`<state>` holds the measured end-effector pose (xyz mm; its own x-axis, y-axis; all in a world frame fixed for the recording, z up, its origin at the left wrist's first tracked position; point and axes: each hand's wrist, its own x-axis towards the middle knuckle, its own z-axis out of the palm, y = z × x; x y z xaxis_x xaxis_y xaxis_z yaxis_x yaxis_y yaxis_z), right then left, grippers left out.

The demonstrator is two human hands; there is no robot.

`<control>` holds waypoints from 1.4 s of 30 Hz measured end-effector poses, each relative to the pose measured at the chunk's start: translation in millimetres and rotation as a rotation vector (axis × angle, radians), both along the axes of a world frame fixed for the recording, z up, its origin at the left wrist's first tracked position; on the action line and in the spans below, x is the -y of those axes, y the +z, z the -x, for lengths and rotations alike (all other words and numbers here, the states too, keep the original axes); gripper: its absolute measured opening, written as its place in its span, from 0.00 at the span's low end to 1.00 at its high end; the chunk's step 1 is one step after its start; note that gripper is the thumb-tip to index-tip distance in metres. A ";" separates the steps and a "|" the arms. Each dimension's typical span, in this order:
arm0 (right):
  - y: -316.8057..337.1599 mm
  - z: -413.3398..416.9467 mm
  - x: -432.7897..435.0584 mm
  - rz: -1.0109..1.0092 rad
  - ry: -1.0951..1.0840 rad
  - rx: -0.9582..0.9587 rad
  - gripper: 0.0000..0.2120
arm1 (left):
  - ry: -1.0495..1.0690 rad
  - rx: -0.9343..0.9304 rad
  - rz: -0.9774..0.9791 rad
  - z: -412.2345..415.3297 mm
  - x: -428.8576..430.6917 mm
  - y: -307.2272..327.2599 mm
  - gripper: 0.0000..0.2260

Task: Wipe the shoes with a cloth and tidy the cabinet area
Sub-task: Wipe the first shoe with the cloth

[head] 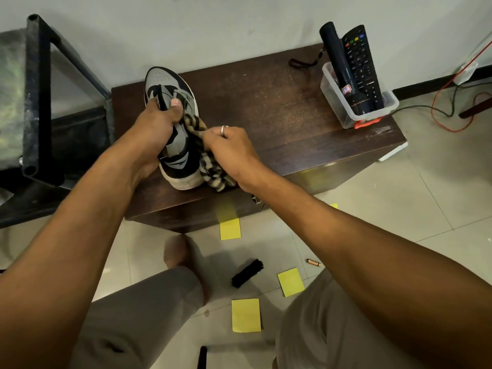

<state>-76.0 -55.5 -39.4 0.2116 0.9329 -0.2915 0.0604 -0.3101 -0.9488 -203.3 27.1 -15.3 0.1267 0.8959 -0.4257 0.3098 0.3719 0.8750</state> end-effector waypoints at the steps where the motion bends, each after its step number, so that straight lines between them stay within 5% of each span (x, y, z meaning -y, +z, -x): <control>1: 1.3 -2.1 2.9 0.007 0.019 0.007 0.12 | -0.003 -0.001 0.001 1.1 -0.9 -1.0 0.22; 8: -2.0 5.4 6.4 0.027 -0.141 -0.066 0.11 | 0.010 -0.019 0.002 -0.8 -1.8 -3.2 0.23; 18: 1.2 10.6 47.5 0.083 0.076 0.036 0.11 | 0.028 0.008 -0.049 0.7 -3.7 -11.1 0.22; 22: 5.5 2.2 31.9 -0.030 -0.165 0.030 0.10 | 0.014 -0.022 -0.031 3.7 -6.3 -9.8 0.31; 28: -10.9 29.8 36.3 -0.050 -0.066 0.003 0.19 | 0.068 0.008 -0.077 -2.6 -3.7 -14.4 0.22; 33: -9.7 25.3 53.2 0.009 -0.042 -0.008 0.10 | 0.093 0.009 -0.071 -1.4 -4.9 -15.5 0.22; 37: 1.7 16.7 42.0 -0.098 -0.333 0.020 0.06 | 0.081 0.027 -0.044 -5.9 -5.5 -13.1 0.25; 42: -8.8 35.7 38.9 -0.042 -0.148 0.017 0.18 | 0.112 0.033 -0.064 -6.8 -5.6 -15.5 0.27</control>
<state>-111.7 -94.4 -48.2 0.3525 0.9023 -0.2482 0.0336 -0.2773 -0.9602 -196.5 32.7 -30.8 0.0368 0.9306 -0.3642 0.2403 0.3455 0.9071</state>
